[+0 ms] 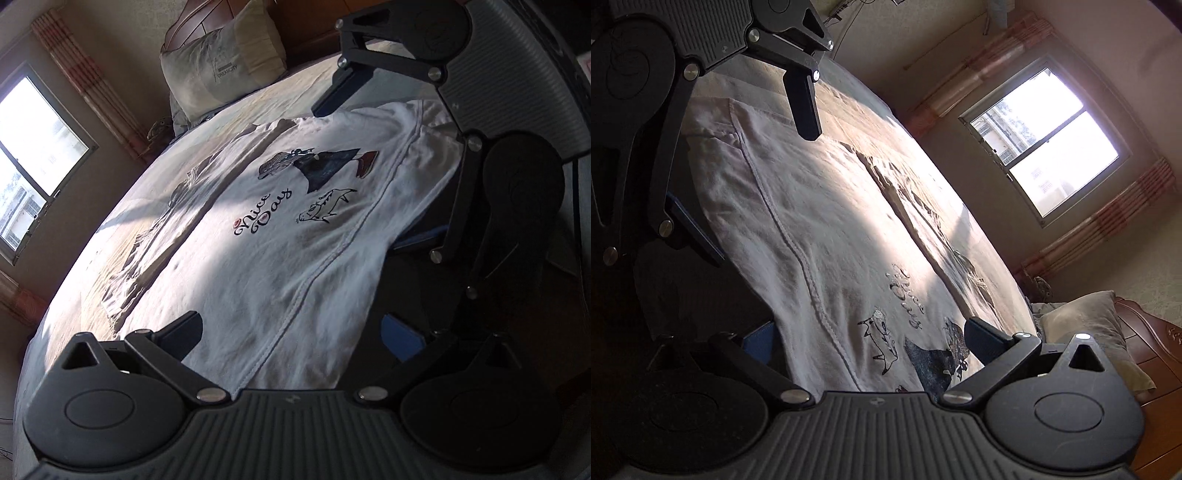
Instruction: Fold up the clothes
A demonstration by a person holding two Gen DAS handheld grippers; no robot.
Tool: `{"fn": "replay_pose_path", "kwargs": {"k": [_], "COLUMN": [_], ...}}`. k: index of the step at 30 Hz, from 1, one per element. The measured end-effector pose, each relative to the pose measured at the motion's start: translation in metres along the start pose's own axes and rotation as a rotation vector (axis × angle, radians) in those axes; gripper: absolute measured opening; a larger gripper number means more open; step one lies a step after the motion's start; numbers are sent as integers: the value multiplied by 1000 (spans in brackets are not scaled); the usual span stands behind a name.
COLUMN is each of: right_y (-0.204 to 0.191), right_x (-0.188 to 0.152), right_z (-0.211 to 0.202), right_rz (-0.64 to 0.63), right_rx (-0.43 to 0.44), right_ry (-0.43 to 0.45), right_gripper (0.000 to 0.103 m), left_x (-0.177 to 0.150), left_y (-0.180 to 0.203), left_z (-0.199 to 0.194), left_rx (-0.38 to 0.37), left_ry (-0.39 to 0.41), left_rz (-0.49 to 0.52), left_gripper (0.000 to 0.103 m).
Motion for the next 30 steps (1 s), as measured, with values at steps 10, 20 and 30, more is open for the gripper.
{"fn": "replay_pose_path", "kwargs": {"k": [10,20,30], "right_y": [19,-10,12], "right_x": [-4,3,-32], "right_z": [1,8,19], "right_rz": [62,12,-71], "right_rx": [-19,-7,-152], "right_ry": [-13,0,-76], "right_gripper": [103,103,103], "left_x": [-1,4,-26], "left_y": [-15,-29,-39], "left_z": [17,12,11], "left_rx": [147,206,257], "left_ry": [8,46,-16], "left_rz": [42,53,108], "left_gripper": [103,103,103]}}
Point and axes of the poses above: each gripper's, at about its wrist camera, not at the fingertips, and z roughly the way its jaws point, y to its right, x to its top, the point moved 9 cm from there along z, roughly the way its jaws point, and after that the axes turned 7 degrees about -x, right-handed, at the moved point
